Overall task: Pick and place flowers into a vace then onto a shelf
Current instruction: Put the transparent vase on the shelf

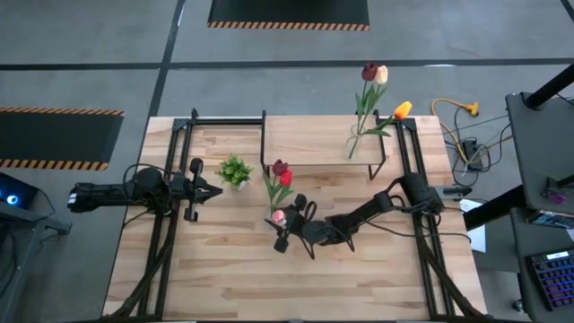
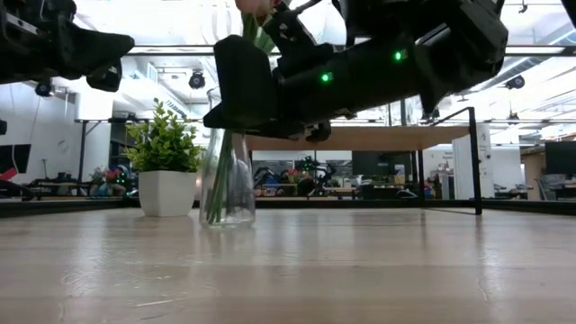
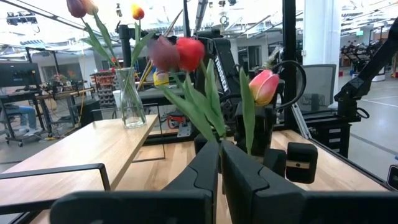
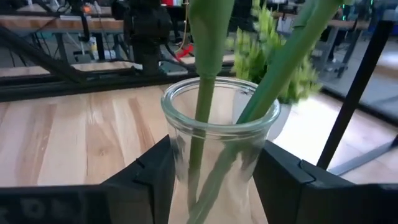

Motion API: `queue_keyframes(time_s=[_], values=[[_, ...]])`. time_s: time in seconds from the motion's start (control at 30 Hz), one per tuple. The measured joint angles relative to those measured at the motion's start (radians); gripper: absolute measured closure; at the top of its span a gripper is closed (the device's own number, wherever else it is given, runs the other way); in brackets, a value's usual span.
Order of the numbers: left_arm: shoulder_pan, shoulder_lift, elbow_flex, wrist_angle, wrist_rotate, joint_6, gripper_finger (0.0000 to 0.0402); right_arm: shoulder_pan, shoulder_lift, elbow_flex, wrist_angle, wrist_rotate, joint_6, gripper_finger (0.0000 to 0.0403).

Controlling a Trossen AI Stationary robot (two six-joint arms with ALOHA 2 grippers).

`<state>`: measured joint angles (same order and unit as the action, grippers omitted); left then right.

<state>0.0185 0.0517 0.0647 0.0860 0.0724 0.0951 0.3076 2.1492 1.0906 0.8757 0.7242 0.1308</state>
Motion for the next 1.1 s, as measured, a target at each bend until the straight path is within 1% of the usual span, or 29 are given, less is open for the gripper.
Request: queue_keyframes(time_s=[0.1,0.27,0.43,0.57,0.67,0.8,0.97,1.1], values=[[0.0,0.0,0.0,0.0,0.0,0.0,0.0398,0.003,-0.051,-0.002,-0.012,0.0,-0.054,0.0239],[0.0,0.0,0.0,0.0,0.0,0.0,0.0398,-0.007,-0.191,-0.003,-0.016,0.012,-0.149,0.0239],[0.0,0.0,-0.001,0.0,0.0,0.0,0.0398,-0.052,-0.331,-0.005,-0.134,0.095,-0.207,0.0239],[0.0,0.0,-0.001,0.0,0.0,0.0,0.0398,-0.107,-0.415,-0.004,-0.239,0.109,-0.17,0.0239],[0.0,0.0,-0.001,0.0,0.0,0.0,0.0398,-0.156,-0.441,-0.004,-0.282,0.109,-0.148,0.0239],[0.0,0.0,-0.001,0.0,0.0,0.0,0.0398,-0.229,-0.446,-0.004,-0.28,0.105,-0.119,0.0239],[0.0,0.0,-0.001,0.0,0.0,0.0,0.0398,-0.314,-0.439,-0.005,-0.299,0.034,-0.031,0.0239],[0.0,0.0,-0.001,0.0,0.0,0.0,0.0398,-0.35,-0.439,-0.005,-0.297,0.026,-0.014,0.0239]])
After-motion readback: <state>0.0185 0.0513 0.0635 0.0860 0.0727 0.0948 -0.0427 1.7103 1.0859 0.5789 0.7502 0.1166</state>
